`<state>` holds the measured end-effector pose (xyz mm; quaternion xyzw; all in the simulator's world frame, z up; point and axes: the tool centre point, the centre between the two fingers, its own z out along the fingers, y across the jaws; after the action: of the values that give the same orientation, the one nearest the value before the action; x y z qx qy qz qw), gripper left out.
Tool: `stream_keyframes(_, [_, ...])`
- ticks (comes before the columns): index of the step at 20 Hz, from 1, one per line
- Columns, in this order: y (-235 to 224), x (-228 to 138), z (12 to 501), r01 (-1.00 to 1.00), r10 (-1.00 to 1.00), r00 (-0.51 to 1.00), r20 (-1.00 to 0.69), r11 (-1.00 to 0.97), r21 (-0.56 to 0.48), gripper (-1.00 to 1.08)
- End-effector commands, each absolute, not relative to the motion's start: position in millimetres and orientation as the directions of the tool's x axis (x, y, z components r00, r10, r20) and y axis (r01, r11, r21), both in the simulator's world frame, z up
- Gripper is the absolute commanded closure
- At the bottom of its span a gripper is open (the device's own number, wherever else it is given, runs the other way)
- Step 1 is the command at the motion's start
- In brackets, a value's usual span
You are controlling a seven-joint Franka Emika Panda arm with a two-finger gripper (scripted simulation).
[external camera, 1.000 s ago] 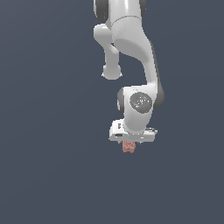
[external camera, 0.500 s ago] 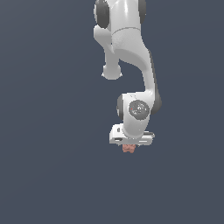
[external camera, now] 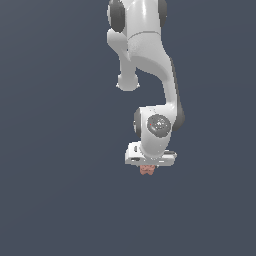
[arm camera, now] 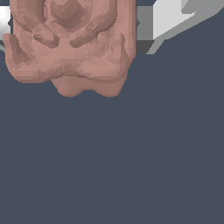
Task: Pick up the object and move it to a goal position.
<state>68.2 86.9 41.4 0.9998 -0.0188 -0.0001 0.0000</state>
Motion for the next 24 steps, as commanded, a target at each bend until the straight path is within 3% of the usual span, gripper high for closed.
stream_keyframes(1, [86.9, 68.2, 41.6, -0.038, -0.038, 0.999, 0.000, -0.999, 0.000, 1.08])
stream_keyframes(13, [79.6, 60.5, 78.4, -0.038, -0.038, 0.999, 0.000, -0.999, 0.000, 1.08])
stream_keyframes(24, [59.0, 39.1, 184.3, -0.038, -0.038, 0.999, 0.000, -0.999, 0.000, 1.08])
